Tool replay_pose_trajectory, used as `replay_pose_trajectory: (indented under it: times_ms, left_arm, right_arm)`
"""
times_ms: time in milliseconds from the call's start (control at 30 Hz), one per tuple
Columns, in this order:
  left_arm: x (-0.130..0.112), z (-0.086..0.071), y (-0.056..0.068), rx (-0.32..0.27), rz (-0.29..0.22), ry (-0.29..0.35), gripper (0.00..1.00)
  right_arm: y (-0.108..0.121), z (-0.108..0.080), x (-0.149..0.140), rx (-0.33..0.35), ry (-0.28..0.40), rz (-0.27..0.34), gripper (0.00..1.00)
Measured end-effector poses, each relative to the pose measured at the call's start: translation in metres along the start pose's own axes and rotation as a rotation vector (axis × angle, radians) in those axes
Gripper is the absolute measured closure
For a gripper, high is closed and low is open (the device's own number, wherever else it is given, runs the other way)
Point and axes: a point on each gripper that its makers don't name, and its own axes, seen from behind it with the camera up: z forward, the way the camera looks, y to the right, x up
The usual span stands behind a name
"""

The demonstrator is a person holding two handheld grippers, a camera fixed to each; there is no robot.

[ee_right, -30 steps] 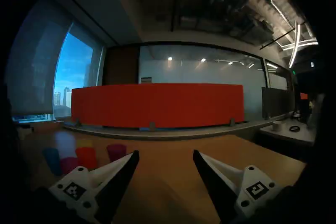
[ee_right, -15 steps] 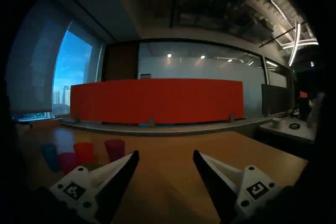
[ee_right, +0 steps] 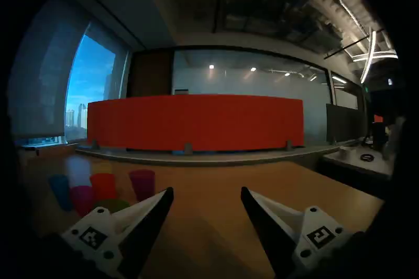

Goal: Pour water

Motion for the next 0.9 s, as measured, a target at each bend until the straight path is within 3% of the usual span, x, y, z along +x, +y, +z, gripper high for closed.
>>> replay_pose_trajectory:
  times_ms: [900]
  left_arm:
    - [0.0000, 0.0005, 0.0005, 0.000, 0.000, 0.000, 0.11]
  right_arm:
    - [0.0003, -0.0007, -0.0010, 0.000, -0.001, 0.000, 0.01]
